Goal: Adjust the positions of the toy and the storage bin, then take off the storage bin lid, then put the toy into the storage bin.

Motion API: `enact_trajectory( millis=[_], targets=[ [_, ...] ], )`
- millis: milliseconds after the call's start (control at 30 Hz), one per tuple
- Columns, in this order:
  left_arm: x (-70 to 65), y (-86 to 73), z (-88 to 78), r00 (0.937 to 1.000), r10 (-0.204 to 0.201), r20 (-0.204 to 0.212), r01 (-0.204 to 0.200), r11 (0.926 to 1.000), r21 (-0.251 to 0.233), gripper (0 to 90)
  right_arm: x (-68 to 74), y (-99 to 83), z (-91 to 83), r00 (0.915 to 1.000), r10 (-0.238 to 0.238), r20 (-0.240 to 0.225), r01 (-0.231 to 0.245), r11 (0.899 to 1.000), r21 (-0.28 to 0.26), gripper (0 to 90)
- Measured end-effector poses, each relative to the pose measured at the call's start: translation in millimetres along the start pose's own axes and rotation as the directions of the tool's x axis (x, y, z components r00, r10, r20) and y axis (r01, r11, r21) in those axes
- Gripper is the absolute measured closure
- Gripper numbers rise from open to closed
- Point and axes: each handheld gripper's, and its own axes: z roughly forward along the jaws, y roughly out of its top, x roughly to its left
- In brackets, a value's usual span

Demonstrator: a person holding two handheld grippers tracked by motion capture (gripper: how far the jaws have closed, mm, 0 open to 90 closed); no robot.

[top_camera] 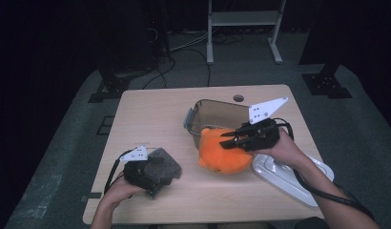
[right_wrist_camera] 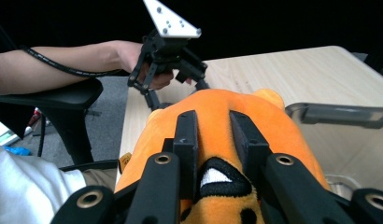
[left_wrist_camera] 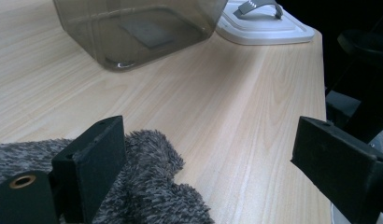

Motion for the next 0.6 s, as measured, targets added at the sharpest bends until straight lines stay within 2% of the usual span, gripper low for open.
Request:
enact_trajectory(
  millis=[233,600],
  targets=[
    [-0.7,0.4,-0.2,1.0000,0.005,0.002,-0.005,1.0000,0.002,9.0,-9.2,15.9,-9.2,0.9997,-0.009,0.024,0.010,1.000,-0.006,73.4],
    [0.8,-0.5,-0.7,1.0000,0.005,0.000,-0.005,1.0000,0.007,9.0,-22.8,29.4,-19.6,0.9988,-0.003,0.050,0.004,1.000,-0.020,73.3]
  ],
)
